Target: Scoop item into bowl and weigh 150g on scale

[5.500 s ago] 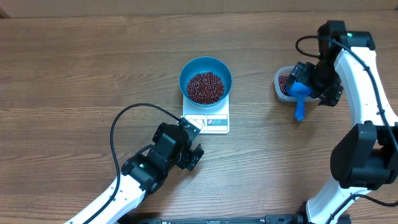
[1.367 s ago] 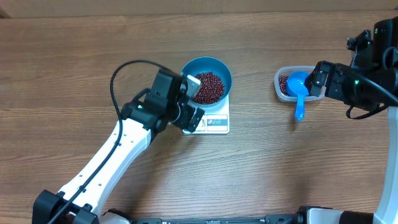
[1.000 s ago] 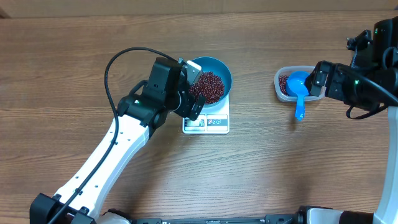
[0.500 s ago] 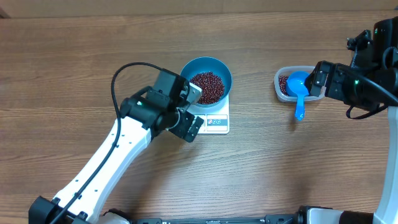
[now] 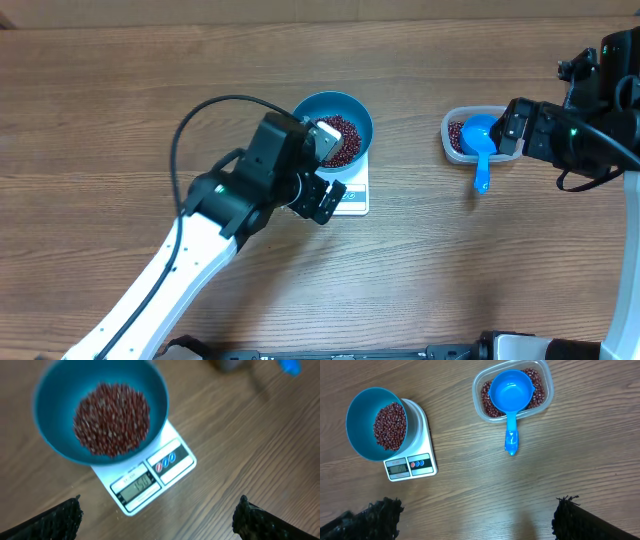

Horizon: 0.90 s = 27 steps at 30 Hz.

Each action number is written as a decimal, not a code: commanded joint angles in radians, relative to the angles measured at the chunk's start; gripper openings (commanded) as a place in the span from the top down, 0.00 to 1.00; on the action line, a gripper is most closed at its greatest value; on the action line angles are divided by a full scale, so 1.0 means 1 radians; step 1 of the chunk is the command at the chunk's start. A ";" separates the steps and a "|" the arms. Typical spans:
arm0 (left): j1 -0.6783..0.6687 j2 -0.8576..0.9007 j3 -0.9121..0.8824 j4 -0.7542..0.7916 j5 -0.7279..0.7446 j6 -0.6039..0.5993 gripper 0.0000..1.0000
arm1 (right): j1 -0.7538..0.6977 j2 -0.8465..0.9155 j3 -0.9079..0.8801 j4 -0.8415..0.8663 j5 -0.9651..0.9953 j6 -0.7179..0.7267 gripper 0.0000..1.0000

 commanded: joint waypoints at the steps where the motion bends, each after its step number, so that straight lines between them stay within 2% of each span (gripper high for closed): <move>1: 0.006 -0.102 0.016 0.026 -0.061 -0.008 0.00 | -0.002 -0.003 0.014 0.002 -0.002 -0.015 0.00; 8: 0.140 -0.241 0.005 0.103 -0.029 0.032 0.00 | -0.002 -0.003 0.014 0.002 -0.002 -0.015 0.00; 14: 0.251 -0.356 -0.097 0.290 0.035 0.043 0.01 | -0.002 -0.003 0.014 0.003 -0.002 -0.015 0.00; 21: 0.409 -0.567 -0.427 0.767 0.165 0.032 0.00 | -0.002 -0.003 0.014 0.002 -0.002 -0.015 0.00; 27: 0.520 -0.719 -0.662 1.054 0.189 -0.048 0.00 | -0.002 -0.003 0.014 0.003 -0.002 -0.015 0.00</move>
